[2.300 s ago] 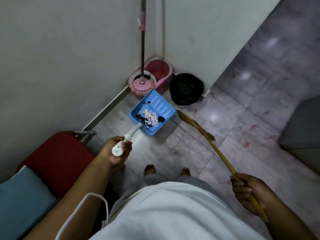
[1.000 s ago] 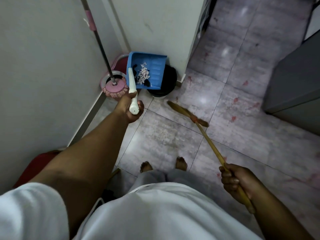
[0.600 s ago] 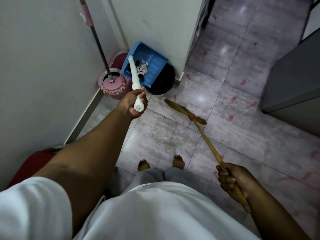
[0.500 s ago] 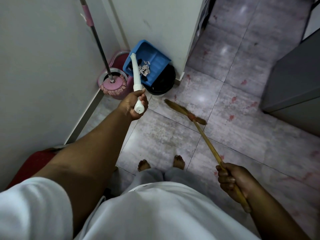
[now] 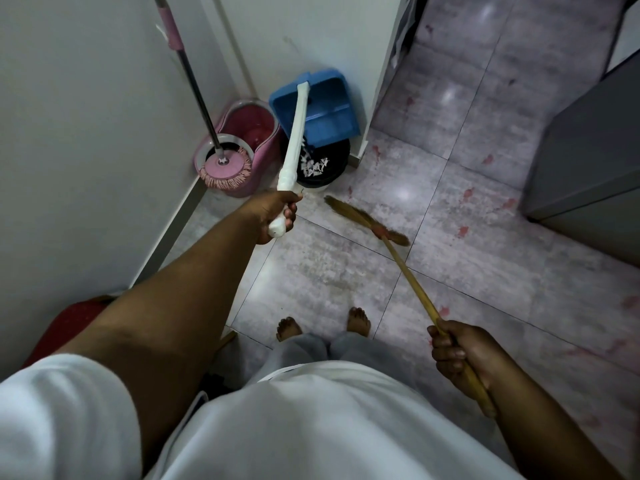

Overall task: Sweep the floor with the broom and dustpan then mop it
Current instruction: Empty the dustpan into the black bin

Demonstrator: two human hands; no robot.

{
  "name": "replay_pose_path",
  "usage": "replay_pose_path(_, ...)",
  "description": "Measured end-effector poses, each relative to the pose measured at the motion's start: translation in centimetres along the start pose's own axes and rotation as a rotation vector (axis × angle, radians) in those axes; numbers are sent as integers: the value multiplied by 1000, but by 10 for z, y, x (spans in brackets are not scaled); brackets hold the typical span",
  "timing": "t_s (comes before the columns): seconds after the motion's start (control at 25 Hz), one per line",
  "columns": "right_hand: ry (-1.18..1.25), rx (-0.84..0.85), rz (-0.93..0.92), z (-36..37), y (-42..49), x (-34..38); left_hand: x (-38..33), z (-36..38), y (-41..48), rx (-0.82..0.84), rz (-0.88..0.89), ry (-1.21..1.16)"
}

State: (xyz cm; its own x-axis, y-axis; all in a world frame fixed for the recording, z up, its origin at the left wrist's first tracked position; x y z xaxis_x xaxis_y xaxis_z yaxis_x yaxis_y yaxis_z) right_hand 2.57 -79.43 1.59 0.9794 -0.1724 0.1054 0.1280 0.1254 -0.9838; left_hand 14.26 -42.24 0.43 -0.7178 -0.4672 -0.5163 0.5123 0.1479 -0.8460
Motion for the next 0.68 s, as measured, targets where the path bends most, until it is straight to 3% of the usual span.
replay_pose_path(0.68, -40, 7, -29, 0, -5, 5, 3, 5, -29, 33, 42, -176)
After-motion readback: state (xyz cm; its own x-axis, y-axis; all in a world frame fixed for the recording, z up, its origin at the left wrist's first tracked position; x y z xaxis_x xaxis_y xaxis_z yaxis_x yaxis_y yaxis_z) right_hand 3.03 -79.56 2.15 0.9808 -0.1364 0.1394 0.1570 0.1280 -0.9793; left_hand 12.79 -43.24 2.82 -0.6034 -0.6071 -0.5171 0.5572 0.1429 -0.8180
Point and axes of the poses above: each hand's wrist, its own y-axis towards the middle knuckle, its own z-axis out of the palm, x = y × z, the point moved 9 cm from there along y, towards the middle knuckle, and after that the axes turned 1 degree about z, right-handed, at the moved point
